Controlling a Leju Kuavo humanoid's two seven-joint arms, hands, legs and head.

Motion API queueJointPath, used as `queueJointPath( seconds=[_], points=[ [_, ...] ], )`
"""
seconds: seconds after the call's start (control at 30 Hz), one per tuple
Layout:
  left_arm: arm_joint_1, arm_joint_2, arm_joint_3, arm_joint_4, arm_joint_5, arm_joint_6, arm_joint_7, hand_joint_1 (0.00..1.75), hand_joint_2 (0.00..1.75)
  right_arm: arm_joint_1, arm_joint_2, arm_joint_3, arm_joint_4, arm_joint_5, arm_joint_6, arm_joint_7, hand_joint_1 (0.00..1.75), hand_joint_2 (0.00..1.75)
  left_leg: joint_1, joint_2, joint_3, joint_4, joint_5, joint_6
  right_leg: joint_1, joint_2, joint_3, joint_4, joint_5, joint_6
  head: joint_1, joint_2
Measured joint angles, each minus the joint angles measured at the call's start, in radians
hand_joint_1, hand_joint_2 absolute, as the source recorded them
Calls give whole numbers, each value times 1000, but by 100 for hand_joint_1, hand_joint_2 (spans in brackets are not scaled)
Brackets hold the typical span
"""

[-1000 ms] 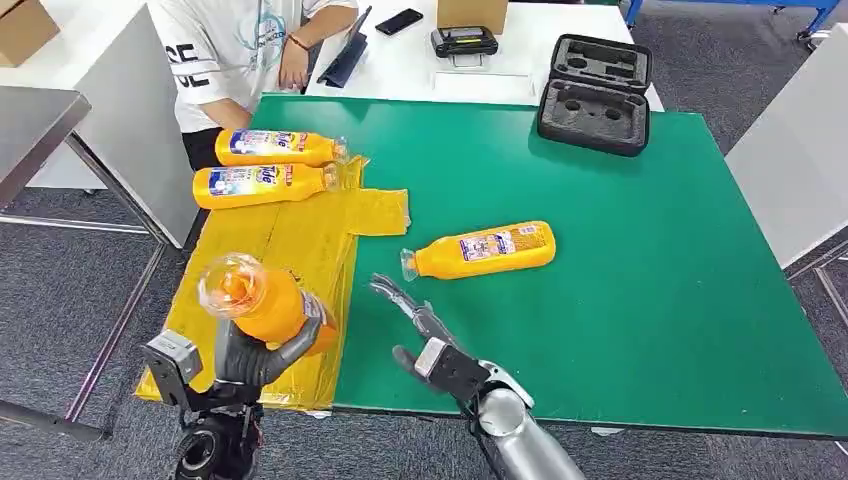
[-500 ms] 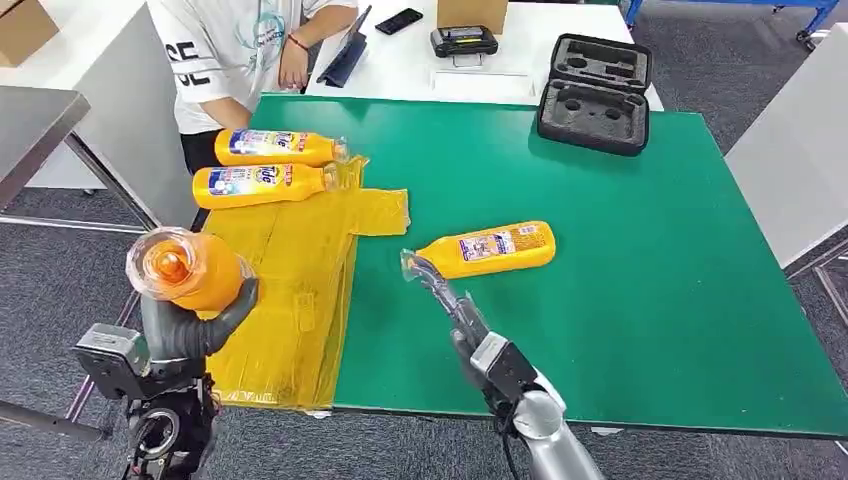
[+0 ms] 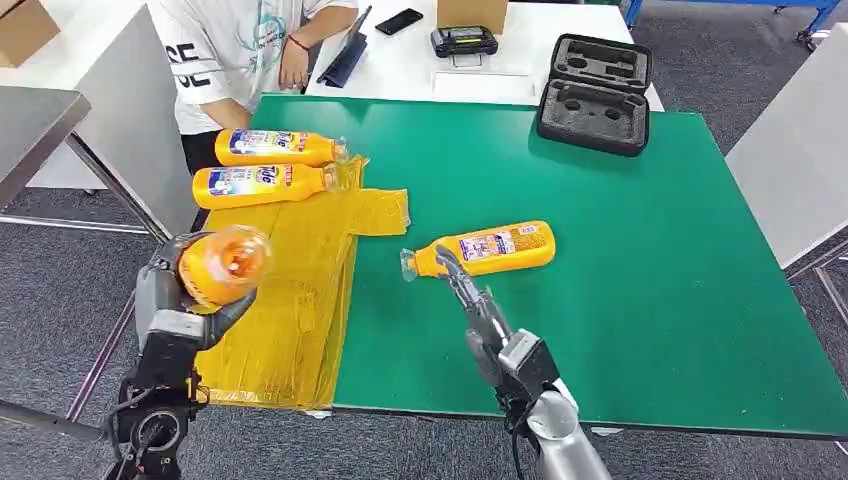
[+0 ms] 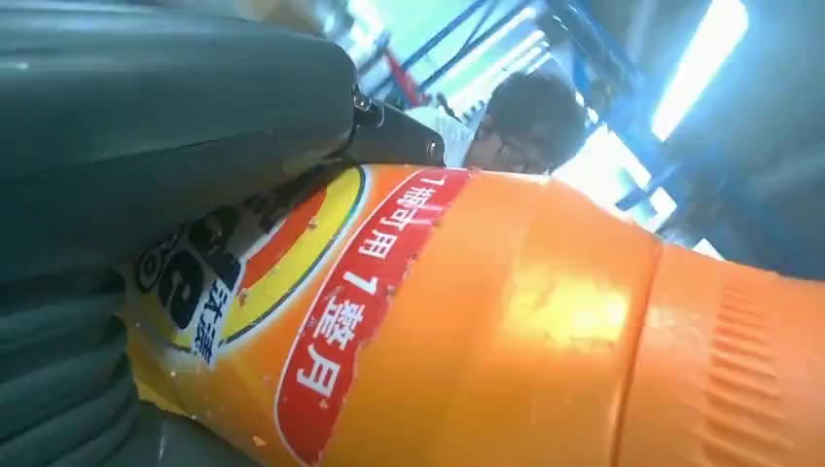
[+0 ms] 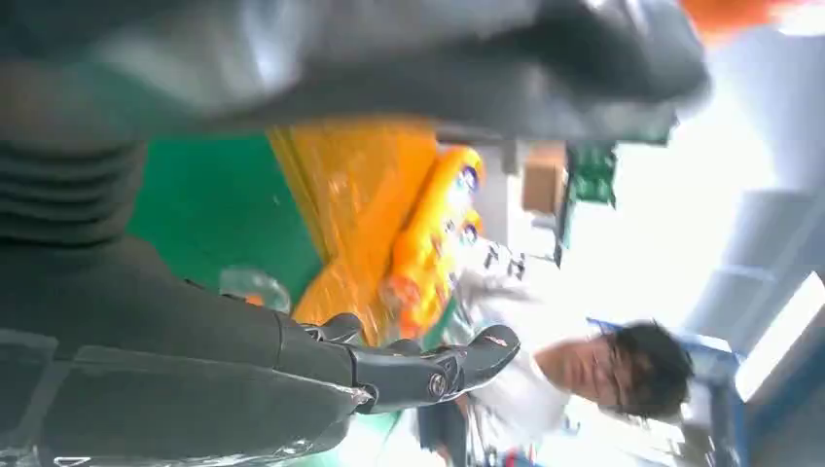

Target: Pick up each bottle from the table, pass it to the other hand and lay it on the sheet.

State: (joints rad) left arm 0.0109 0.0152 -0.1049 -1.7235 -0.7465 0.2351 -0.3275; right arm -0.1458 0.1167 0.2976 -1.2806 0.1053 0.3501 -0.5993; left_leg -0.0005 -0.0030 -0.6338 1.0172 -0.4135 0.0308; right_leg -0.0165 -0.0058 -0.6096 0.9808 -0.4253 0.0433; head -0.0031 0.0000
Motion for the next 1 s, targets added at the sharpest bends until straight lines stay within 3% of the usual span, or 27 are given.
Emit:
queueJointPath(
  seconds=[0.2,0.4,1.0],
  points=[
    [-75,99,-95,133,-275,-116,121,175,175,-5,10,-71,-23,-43,20,-3,0,175,0,0,0,0,1,0,0,0,1,0,0,0,0,0],
    [-131,147,-167,250,-295,-120,134,175,175,-5,18,-104,-31,-48,23,-3,0,175,0,0,0,0,1,0,0,1,0,0,1,0,0,0],
    [-156,181,-212,307,-295,-119,136,175,175,-5,19,-122,-34,-48,23,-3,0,175,0,0,0,0,1,0,0,1,0,0,1,0,0,0]
  ],
)
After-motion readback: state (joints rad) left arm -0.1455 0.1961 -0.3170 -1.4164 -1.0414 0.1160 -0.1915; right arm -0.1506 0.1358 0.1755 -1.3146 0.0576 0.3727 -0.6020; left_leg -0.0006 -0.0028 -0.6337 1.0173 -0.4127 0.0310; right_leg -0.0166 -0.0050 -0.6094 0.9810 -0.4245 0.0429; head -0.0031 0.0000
